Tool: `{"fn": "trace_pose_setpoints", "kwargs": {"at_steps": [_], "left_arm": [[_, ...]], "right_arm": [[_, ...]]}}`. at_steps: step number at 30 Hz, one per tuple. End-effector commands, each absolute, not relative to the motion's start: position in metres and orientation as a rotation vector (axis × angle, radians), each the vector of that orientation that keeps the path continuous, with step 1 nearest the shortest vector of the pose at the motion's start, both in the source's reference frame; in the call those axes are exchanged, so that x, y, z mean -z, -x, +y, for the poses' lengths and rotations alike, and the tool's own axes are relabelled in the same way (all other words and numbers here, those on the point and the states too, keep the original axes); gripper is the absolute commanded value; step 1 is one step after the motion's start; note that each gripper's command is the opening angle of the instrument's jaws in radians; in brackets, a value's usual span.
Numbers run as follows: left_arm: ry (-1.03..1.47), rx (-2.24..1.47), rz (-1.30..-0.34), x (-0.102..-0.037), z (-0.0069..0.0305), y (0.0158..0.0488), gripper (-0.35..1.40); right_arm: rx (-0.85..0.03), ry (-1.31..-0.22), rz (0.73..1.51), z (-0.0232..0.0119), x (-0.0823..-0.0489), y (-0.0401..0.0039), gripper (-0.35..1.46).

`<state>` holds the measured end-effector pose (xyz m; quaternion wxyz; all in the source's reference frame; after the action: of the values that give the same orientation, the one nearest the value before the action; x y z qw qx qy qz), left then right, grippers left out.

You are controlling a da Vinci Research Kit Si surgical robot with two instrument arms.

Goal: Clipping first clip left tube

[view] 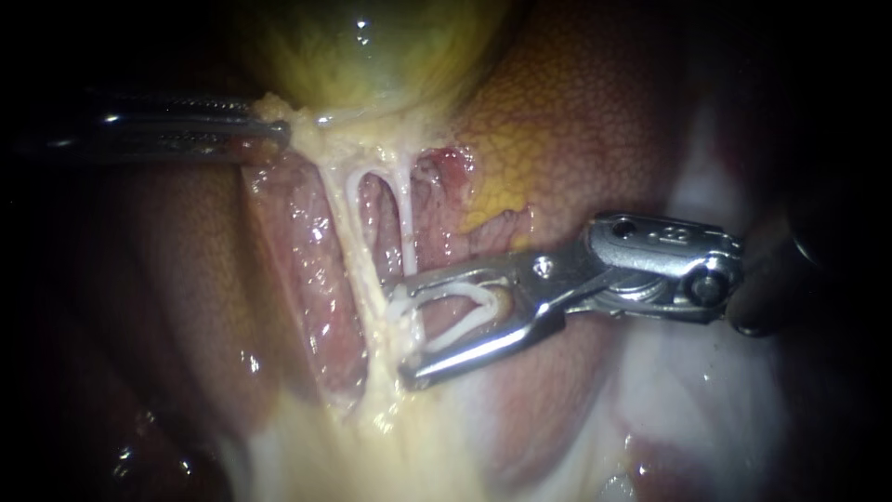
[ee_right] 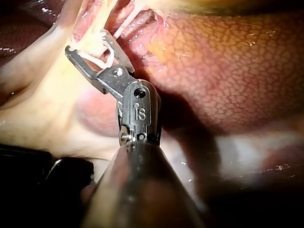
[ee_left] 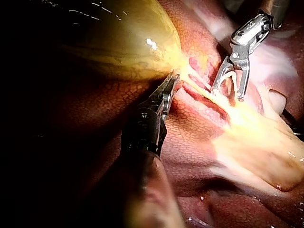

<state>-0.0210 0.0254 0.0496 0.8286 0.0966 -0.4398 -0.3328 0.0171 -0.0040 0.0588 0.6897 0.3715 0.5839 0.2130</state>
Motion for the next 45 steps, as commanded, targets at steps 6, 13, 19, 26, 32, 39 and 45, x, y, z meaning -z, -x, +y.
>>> {"fn": "trace_pose_setpoints", "kwargs": {"at_steps": [6, 13, 19, 26, 32, 39, 45], "left_arm": [[-0.205, 0.706, -0.934, -0.0496, 0.0254, 0.021, -0.35], [-0.205, 0.706, -0.934, -0.0496, 0.0255, 0.021, -0.35], [-0.205, 0.706, -0.934, -0.0496, 0.0255, 0.021, -0.35], [-0.205, 0.706, -0.934, -0.0497, 0.0256, 0.021, -0.35], [-0.205, 0.706, -0.934, -0.0497, 0.0256, 0.0211, -0.35], [-0.204, 0.706, -0.934, -0.0499, 0.0256, 0.0211, -0.35], [-0.204, 0.706, -0.934, -0.05, 0.0256, 0.0211, -0.35]], "right_arm": [[-0.477, -0.827, 1.306, -0.0036, -0.0594, -0.0171, 0.48], [-0.478, -0.822, 1.305, -0.0034, -0.0602, -0.0174, 0.48], [-0.478, -0.819, 1.305, -0.0031, -0.0608, -0.0176, 0.49], [-0.481, -0.815, 1.305, -0.0027, -0.0613, -0.0177, 0.49], [-0.483, -0.813, 1.305, -0.0025, -0.0615, -0.018, 0.49], [-0.485, -0.811, 1.305, -0.0023, -0.0616, -0.0183, 0.49], [-0.492, -0.809, 1.313, -0.0021, -0.0617, -0.0193, 0.5]]}}
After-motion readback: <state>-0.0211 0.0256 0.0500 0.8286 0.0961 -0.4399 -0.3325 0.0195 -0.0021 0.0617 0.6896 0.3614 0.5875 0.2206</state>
